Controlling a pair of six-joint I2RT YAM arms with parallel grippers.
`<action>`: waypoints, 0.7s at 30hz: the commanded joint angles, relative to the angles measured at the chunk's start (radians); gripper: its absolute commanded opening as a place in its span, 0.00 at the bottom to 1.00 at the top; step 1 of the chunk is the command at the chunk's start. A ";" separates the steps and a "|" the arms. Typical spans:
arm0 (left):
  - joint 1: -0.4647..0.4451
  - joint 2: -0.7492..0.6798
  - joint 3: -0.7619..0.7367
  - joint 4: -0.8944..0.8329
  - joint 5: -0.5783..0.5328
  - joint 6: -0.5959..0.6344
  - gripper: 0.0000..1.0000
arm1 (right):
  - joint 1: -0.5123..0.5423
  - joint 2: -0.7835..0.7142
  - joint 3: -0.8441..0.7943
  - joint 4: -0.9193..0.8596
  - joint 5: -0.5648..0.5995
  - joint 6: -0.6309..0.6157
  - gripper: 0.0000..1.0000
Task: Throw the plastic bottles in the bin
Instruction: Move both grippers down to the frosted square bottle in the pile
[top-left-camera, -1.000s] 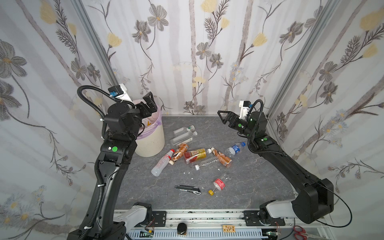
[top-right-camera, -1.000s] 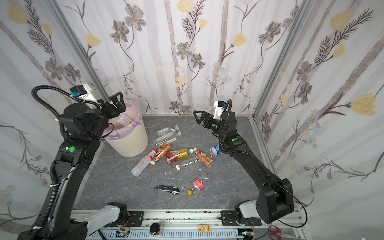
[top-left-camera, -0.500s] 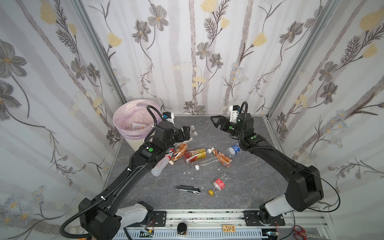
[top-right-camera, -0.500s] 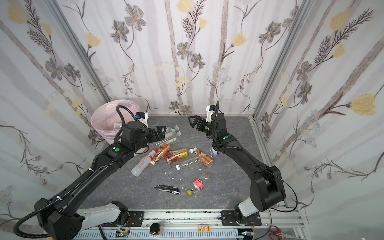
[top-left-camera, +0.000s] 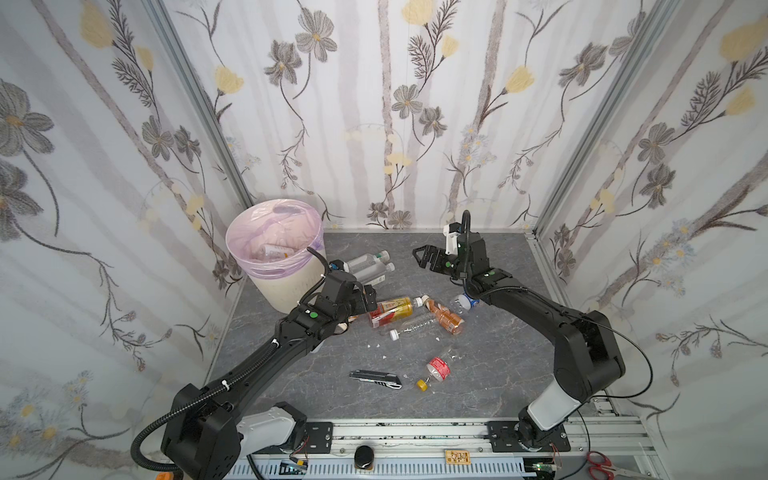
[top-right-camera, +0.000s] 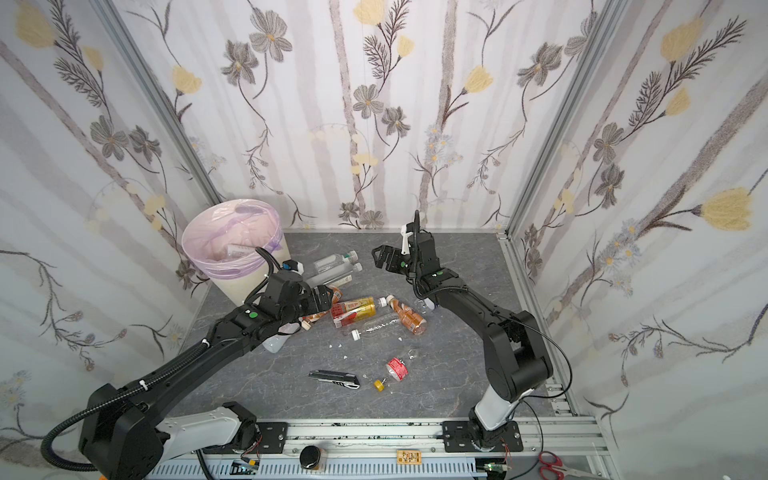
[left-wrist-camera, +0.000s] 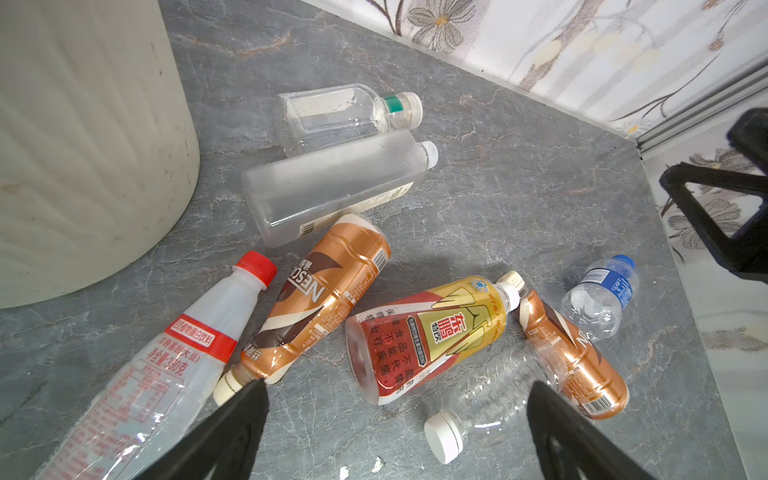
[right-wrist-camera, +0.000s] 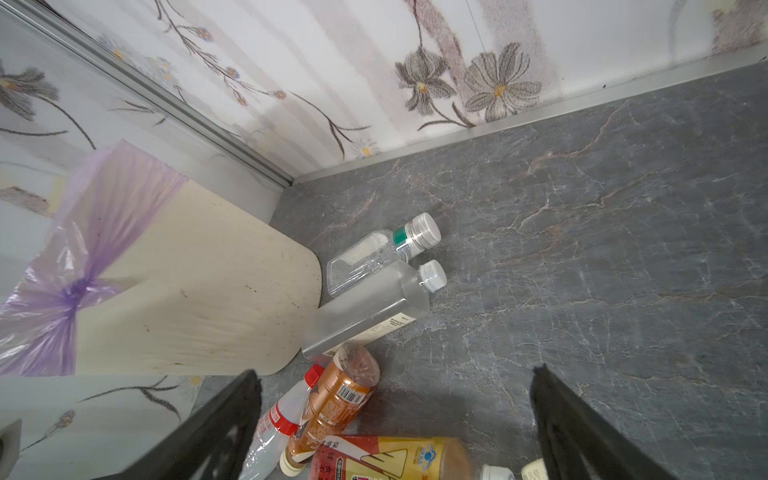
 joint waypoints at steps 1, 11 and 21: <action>-0.001 0.029 -0.003 0.046 -0.021 -0.047 1.00 | 0.010 0.102 0.070 0.028 -0.086 0.039 1.00; 0.003 0.236 0.114 0.096 -0.120 -0.048 1.00 | 0.049 0.386 0.278 0.090 -0.138 0.216 1.00; 0.024 0.425 0.230 0.155 -0.152 -0.016 1.00 | 0.052 0.524 0.361 0.136 -0.154 0.314 1.00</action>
